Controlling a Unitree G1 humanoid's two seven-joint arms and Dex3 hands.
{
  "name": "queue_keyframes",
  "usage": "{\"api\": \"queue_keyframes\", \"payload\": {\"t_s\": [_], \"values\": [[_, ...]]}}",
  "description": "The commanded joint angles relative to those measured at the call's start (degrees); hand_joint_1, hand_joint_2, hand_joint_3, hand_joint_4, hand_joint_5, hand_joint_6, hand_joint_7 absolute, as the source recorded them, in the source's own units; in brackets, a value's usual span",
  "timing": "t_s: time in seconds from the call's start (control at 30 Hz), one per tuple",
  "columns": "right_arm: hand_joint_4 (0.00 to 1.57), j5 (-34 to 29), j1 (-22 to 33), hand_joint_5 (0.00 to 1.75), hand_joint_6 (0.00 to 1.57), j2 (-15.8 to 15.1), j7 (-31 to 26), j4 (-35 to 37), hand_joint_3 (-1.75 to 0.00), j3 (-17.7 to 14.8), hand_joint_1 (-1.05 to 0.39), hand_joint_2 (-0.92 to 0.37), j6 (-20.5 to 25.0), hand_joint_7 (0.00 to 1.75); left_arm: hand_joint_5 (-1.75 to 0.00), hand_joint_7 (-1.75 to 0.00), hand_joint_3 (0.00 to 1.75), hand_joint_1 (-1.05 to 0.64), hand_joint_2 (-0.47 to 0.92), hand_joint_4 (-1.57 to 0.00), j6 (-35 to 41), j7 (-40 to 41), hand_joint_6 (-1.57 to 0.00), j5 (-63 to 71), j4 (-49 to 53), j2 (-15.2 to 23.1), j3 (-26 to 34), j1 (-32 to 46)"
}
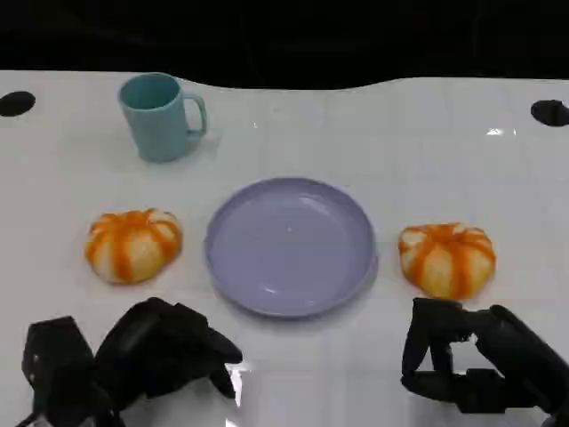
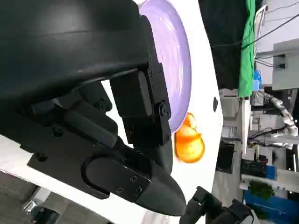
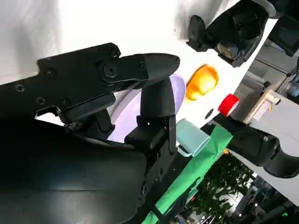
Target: Grasp the bread from the table and place it into the plate.
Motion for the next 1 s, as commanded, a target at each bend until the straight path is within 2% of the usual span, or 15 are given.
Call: {"api": "queue_keyframes", "payload": {"t_s": [0.03, 0.83, 0.9, 0.97, 1.0], "values": [[0.86, -0.03, -0.28, 1.75, 0.68, -0.76, -0.44, -0.41, -0.19, -0.12, -0.42, -0.92, 0.17, 1.69, -0.90, -0.03, 0.01, -1.05, 0.86, -1.25, -0.55, 0.42, -1.57, 0.18, 0.14, 1.03, 0.07, 0.17], [0.85, 0.75, -0.70, 1.75, 0.67, -0.65, -0.16, -0.01, -0.20, -0.24, -0.42, -0.92, 0.19, 1.70, -0.91, -0.03, 0.00, -1.05, 0.85, -1.25, -0.43, 0.71, -1.57, 0.40, 0.26, 0.99, 0.14, -0.04], [0.79, 1.27, -0.72, 1.75, 0.68, -0.54, -0.07, -0.11, -0.21, -0.37, -0.45, -0.92, 0.46, 1.55, -0.91, -0.03, 0.00, -1.05, 0.85, -1.25, -0.37, 0.60, -1.57, 0.26, 0.27, 0.89, 0.21, -0.05], [0.78, 1.40, -0.88, 1.75, 0.68, -0.80, -0.25, -1.19, -0.21, -0.82, -0.45, -0.92, 1.20, 1.52, -0.91, -0.03, 0.00, -1.05, 0.85, -1.25, -0.33, 0.56, -1.57, 0.25, 0.35, 0.87, 0.21, -0.12], [0.70, 1.33, -1.01, 1.65, 0.62, -1.05, -0.41, -2.05, -0.22, -1.17, -0.47, -0.92, 1.75, 1.35, -0.91, -0.03, 0.00, -1.05, 0.85, -1.25, -0.32, 0.49, -1.57, 0.21, 0.43, 0.85, 0.23, -0.18]]}}
